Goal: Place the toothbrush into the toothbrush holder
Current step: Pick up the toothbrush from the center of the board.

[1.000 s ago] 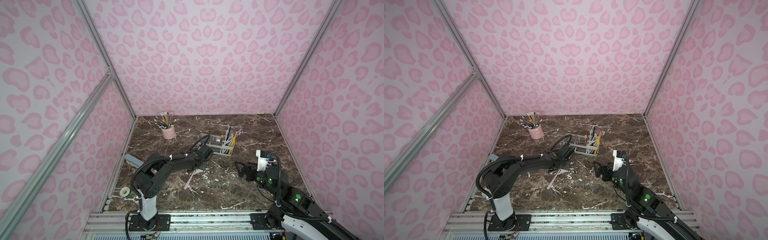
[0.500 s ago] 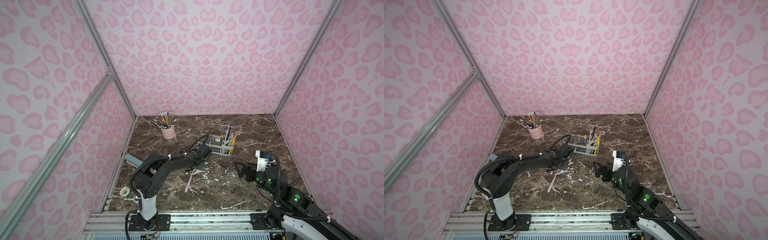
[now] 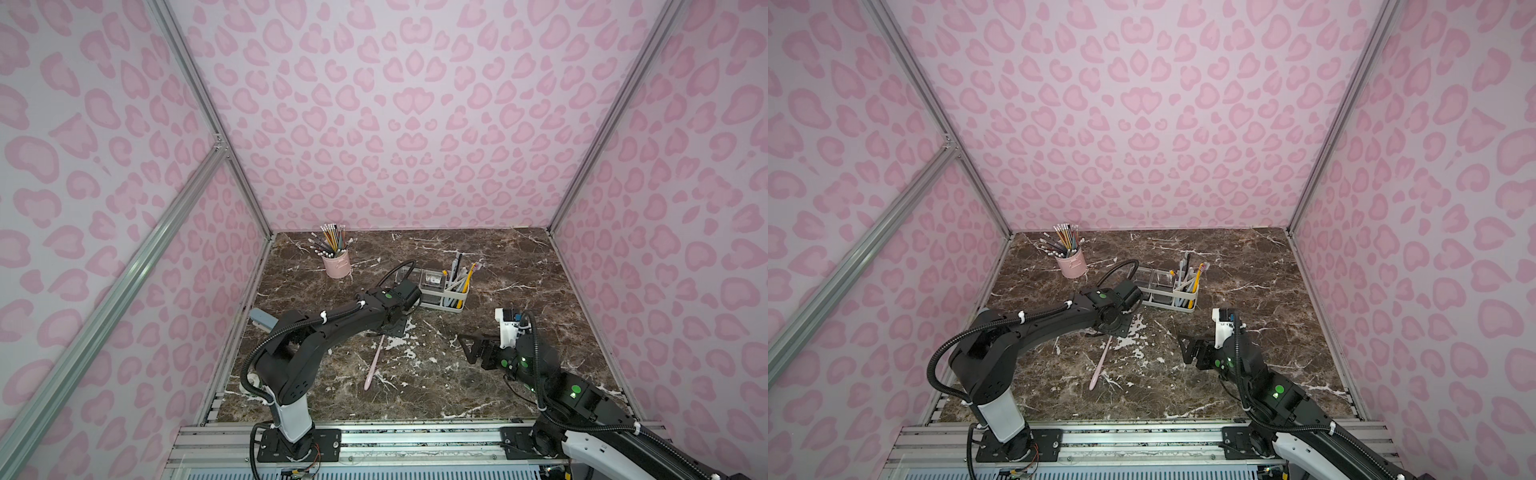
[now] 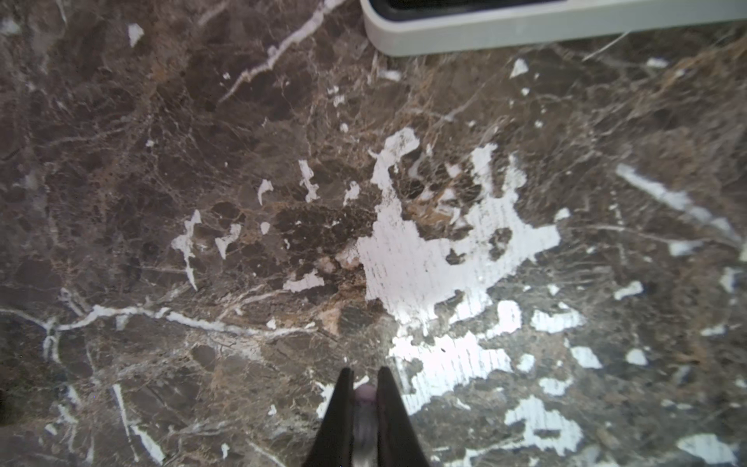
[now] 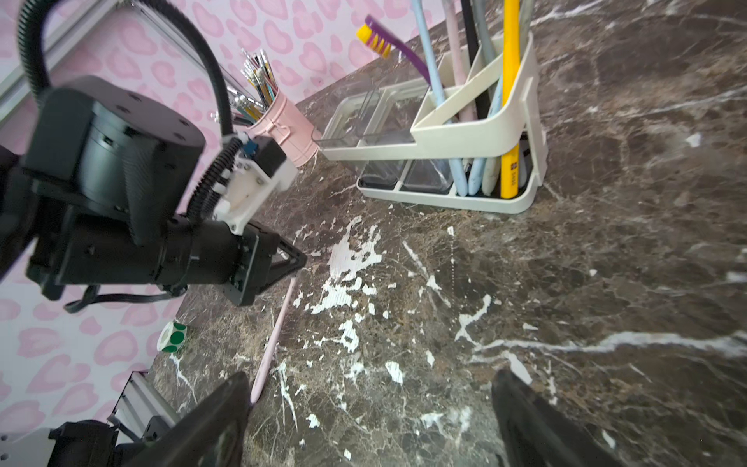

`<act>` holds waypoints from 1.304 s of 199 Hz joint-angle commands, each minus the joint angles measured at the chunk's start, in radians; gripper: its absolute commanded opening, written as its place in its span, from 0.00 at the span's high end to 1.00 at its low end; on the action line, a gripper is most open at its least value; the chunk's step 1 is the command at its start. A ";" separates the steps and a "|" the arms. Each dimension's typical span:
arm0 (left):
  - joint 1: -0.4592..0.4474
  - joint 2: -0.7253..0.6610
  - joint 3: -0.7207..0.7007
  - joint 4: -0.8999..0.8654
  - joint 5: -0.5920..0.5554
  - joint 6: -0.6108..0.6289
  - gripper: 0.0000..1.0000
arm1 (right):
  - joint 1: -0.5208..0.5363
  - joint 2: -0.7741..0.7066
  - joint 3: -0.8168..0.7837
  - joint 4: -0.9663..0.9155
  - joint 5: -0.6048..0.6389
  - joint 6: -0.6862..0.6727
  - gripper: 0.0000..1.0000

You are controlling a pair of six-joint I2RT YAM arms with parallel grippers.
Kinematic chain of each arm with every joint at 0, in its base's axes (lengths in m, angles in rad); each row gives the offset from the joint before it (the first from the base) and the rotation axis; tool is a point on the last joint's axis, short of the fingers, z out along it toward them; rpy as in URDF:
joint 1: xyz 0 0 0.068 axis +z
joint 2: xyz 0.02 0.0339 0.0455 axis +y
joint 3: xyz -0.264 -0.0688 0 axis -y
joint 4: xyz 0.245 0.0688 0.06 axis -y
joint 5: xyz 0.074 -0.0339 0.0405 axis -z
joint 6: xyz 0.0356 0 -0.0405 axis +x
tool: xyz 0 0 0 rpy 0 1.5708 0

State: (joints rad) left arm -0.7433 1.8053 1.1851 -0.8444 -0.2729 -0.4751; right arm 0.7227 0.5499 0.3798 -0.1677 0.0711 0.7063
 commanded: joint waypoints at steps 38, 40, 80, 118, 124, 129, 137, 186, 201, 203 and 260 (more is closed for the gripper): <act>-0.003 -0.015 0.056 0.010 0.023 -0.043 0.97 | 0.018 0.053 -0.090 0.275 -0.155 0.042 0.05; -0.004 -0.014 0.058 0.011 0.023 -0.043 0.97 | 0.021 0.057 -0.094 0.286 -0.155 0.043 0.05; -0.028 -0.005 0.094 0.016 0.040 -0.068 0.97 | 0.115 0.249 -0.142 0.550 -0.146 0.073 0.05; -0.052 0.006 0.142 0.012 0.047 -0.082 0.97 | 0.211 0.538 -0.032 0.668 -0.147 0.014 0.08; -0.054 0.006 0.147 0.013 0.047 -0.084 0.97 | 0.216 0.570 -0.025 0.698 -0.155 0.013 0.09; -0.054 0.004 0.152 0.011 0.050 -0.086 0.97 | 0.216 0.595 -0.020 0.719 -0.165 0.016 0.10; -0.057 0.000 0.160 0.012 0.053 -0.089 0.97 | 0.217 0.626 -0.012 0.749 -0.174 0.015 0.11; -0.061 -0.027 0.179 0.026 0.086 -0.107 0.97 | 0.218 0.791 0.012 0.906 -0.249 0.014 0.21; -0.063 -0.034 0.183 0.027 0.093 -0.109 0.97 | 0.220 0.836 0.004 0.971 -0.270 0.024 0.24; -0.063 -0.036 0.183 0.026 0.093 -0.109 0.97 | 0.220 0.840 0.003 0.978 -0.271 0.025 0.24; -0.063 -0.069 0.184 0.033 0.112 -0.124 0.97 | 0.224 0.956 0.025 1.068 -0.286 0.035 0.38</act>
State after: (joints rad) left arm -0.8059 1.7508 1.3579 -0.8463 -0.1799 -0.5831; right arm 0.9440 1.4899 0.3866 0.7975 -0.2050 0.7338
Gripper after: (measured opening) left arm 0.130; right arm 0.631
